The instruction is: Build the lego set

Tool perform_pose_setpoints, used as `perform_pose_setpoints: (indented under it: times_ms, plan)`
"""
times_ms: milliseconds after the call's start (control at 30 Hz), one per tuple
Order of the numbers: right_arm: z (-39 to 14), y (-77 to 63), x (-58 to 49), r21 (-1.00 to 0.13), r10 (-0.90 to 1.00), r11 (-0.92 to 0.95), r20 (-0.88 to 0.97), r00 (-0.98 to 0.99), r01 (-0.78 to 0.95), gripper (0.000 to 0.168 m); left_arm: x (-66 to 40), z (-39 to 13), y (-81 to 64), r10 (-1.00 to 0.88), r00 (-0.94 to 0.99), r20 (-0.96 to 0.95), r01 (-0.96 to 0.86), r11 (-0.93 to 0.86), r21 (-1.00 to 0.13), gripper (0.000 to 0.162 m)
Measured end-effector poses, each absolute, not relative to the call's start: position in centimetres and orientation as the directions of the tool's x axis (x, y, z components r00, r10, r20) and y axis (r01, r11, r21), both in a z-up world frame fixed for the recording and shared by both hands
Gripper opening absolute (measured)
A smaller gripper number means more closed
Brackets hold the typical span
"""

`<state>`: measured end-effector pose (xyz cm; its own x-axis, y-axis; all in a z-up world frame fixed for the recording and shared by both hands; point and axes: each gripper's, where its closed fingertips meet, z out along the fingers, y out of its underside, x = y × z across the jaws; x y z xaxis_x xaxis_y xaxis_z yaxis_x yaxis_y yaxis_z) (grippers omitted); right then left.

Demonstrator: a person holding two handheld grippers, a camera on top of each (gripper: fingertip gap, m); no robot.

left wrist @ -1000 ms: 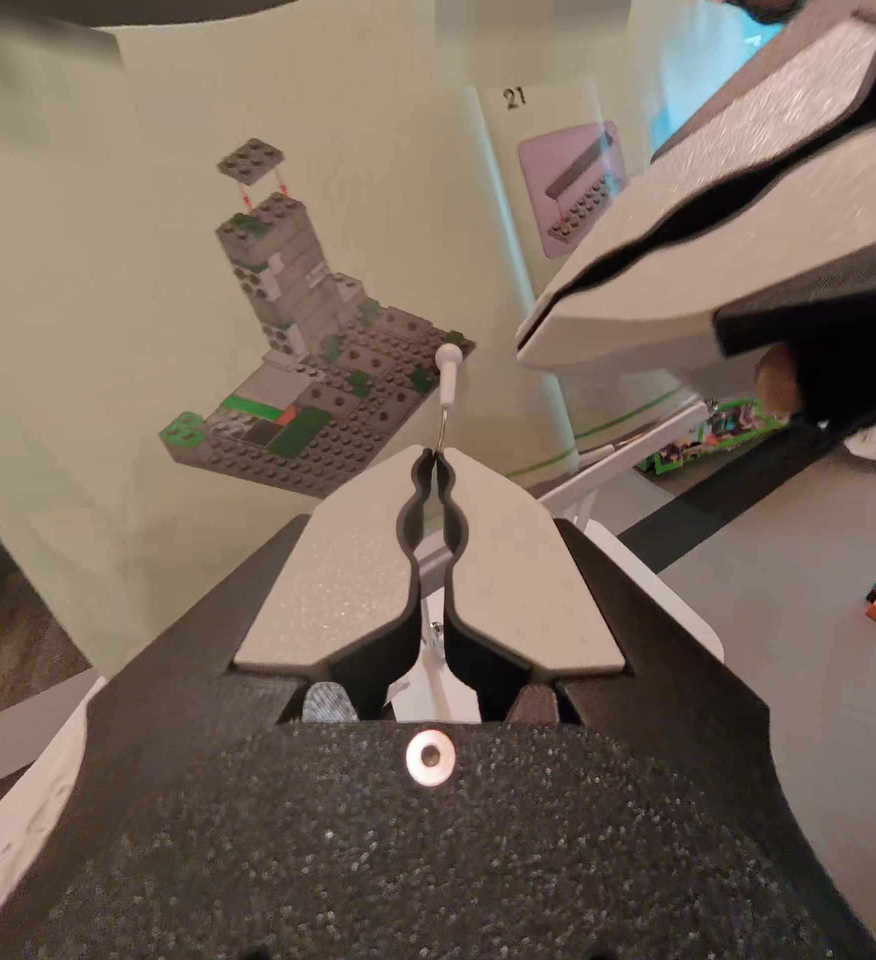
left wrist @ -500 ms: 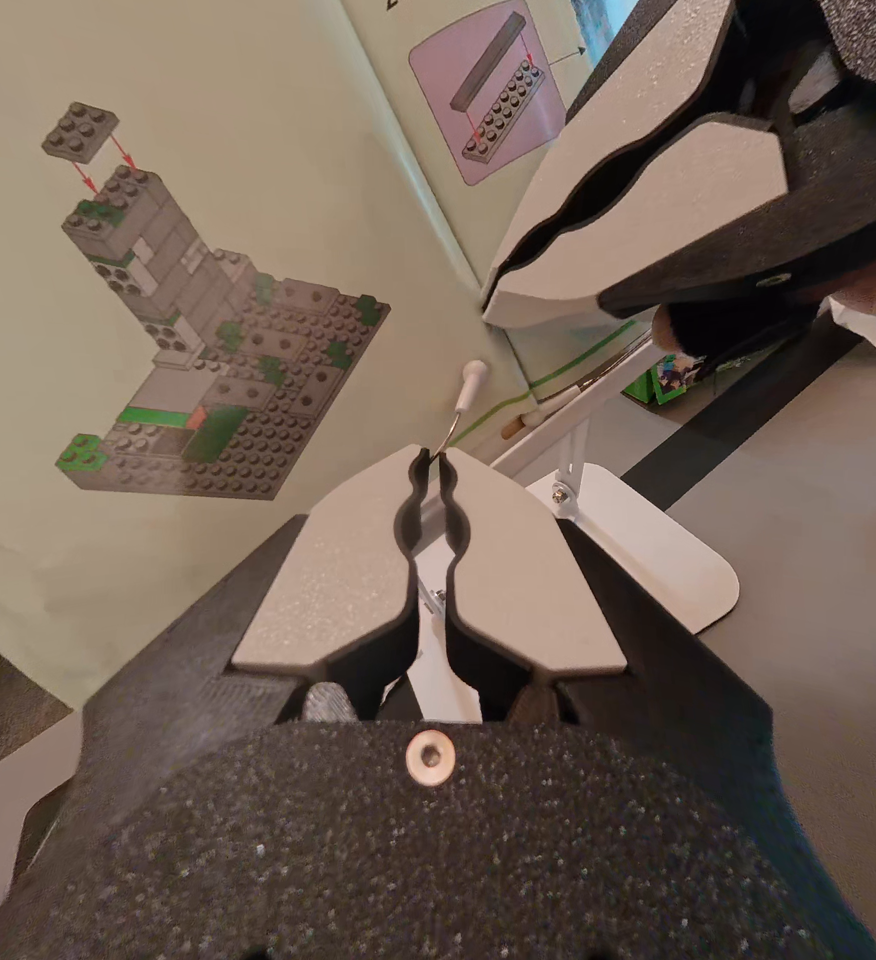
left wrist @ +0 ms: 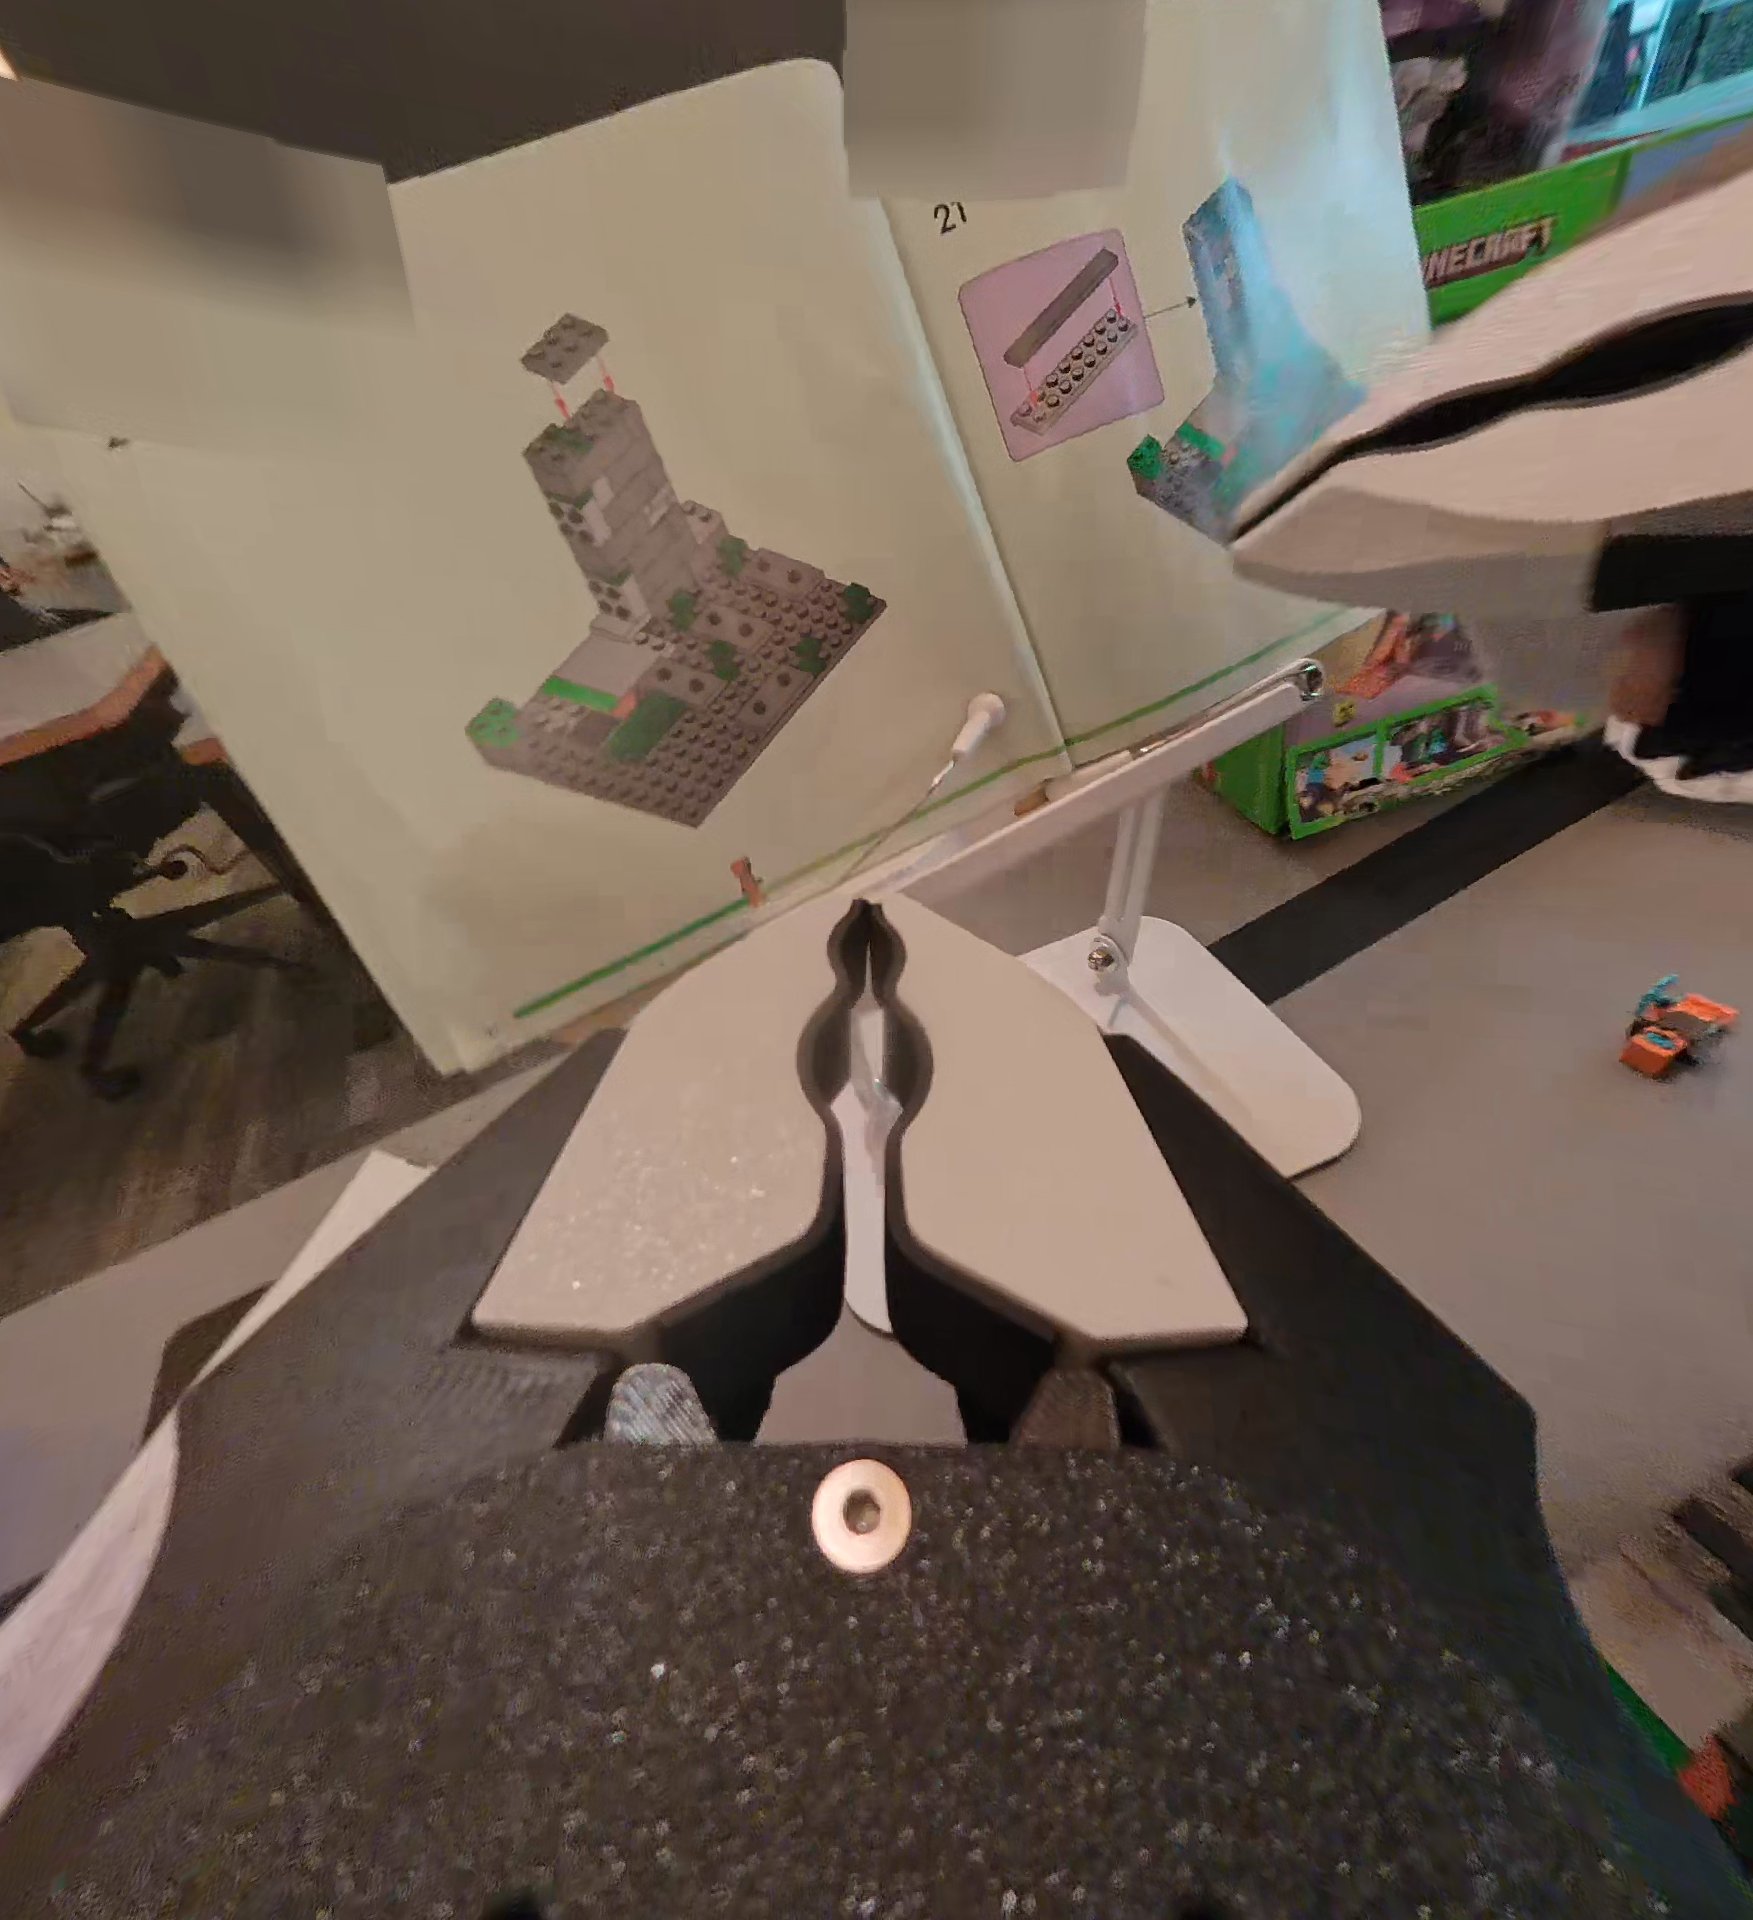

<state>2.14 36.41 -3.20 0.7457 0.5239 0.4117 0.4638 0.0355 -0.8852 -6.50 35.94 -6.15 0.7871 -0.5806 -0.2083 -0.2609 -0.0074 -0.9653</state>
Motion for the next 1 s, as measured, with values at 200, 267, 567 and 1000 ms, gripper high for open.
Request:
perform_pose_setpoints:
  times_ms: [200, 267, 567, 1000]
  plan:
    - [-4.2, 30.6, 3.8, -0.95, 0.463, 0.04, 0.292, 0.837, 0.309, 0.0, -7.5, -7.1, 32.4, -0.6, 0.788, -0.136, -0.197, -0.036, -0.98, 0.0]
    - [-4.8, 29.3, 4.8, -0.963, 0.437, 0.031, 0.255, 0.862, 0.269, 0.0, -7.5, -7.4, 31.2, -0.604, 0.786, -0.135, -0.195, -0.034, -0.98, 0.0]
    - [-6.6, 25.8, 8.4, -0.995, 0.352, -0.006, 0.092, 0.931, 0.101, 0.0, -9.3, -6.6, 28.2, -0.523, 0.847, -0.094, -0.106, 0.006, -0.994, 0.0]
    - [-8.9, 26.0, 7.1, -0.995, 0.425, -0.036, 0.071, 0.902, 0.095, 0.0, -10.3, -9.9, 30.1, -0.499, 0.863, -0.081, -0.104, -0.019, -0.994, 0.0]
